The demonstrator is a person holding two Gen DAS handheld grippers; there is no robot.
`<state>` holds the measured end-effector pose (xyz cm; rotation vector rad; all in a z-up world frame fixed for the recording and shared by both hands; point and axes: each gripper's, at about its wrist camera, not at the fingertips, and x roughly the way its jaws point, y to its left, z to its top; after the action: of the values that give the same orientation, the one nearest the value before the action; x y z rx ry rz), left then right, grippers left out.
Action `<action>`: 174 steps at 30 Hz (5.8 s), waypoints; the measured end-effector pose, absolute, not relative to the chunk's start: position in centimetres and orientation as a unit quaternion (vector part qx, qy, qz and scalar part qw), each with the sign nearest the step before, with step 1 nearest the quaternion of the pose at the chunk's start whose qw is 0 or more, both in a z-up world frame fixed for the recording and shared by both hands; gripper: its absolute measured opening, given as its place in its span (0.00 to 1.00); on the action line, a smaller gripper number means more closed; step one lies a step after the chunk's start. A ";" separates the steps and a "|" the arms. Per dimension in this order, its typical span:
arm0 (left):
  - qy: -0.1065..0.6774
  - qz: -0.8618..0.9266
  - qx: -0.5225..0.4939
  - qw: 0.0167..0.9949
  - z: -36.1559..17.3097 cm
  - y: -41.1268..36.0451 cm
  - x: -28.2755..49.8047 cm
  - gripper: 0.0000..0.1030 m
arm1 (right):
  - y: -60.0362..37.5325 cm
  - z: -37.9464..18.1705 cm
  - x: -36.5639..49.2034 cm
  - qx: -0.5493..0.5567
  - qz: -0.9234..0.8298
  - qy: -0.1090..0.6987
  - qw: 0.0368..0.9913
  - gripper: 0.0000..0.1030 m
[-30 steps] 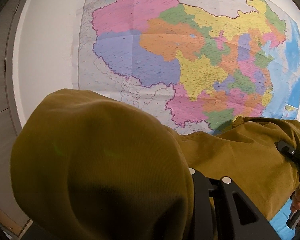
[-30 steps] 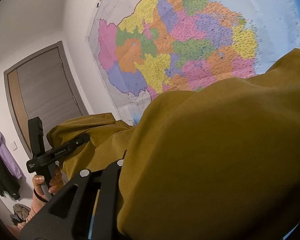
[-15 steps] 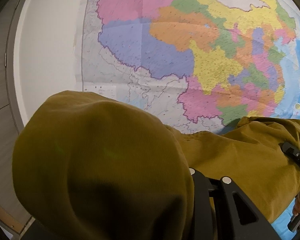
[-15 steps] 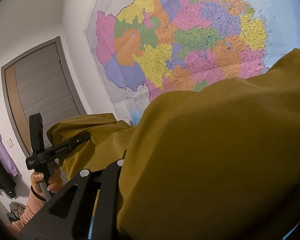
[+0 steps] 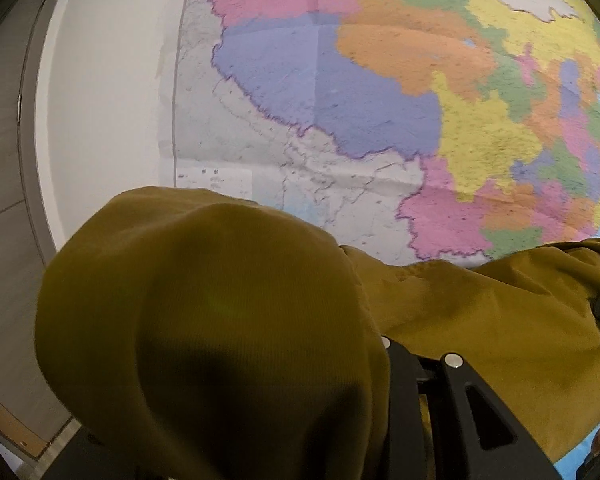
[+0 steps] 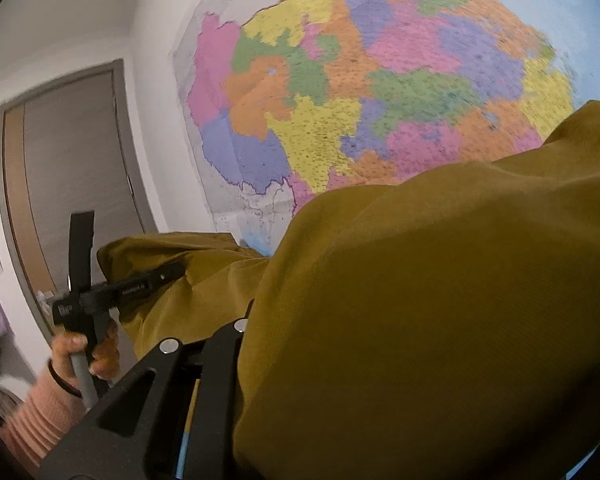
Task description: Fold large clothes
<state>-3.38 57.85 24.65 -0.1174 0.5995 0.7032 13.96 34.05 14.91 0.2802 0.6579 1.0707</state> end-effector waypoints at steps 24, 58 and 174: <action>0.402 0.332 -0.164 0.838 13.2 64.5 -8.1 0.30 | 26.9 3.2 10.3 0.177 0.532 0.505 0.656 0.61; 0.385 0.369 -0.139 0.834 13.1 63.8 -12.6 0.62 | 28.6 -1.2 20.6 0.196 0.429 0.563 0.678 0.57; 0.413 0.212 -0.041 0.885 8.5 46.8 -6.0 0.80 | 35.8 -4.1 21.2 0.079 0.418 0.597 0.680 0.33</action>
<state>-5.98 46.80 8.51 -0.0844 0.8601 0.4409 21.22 35.77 -4.06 0.1784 1.3402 0.9380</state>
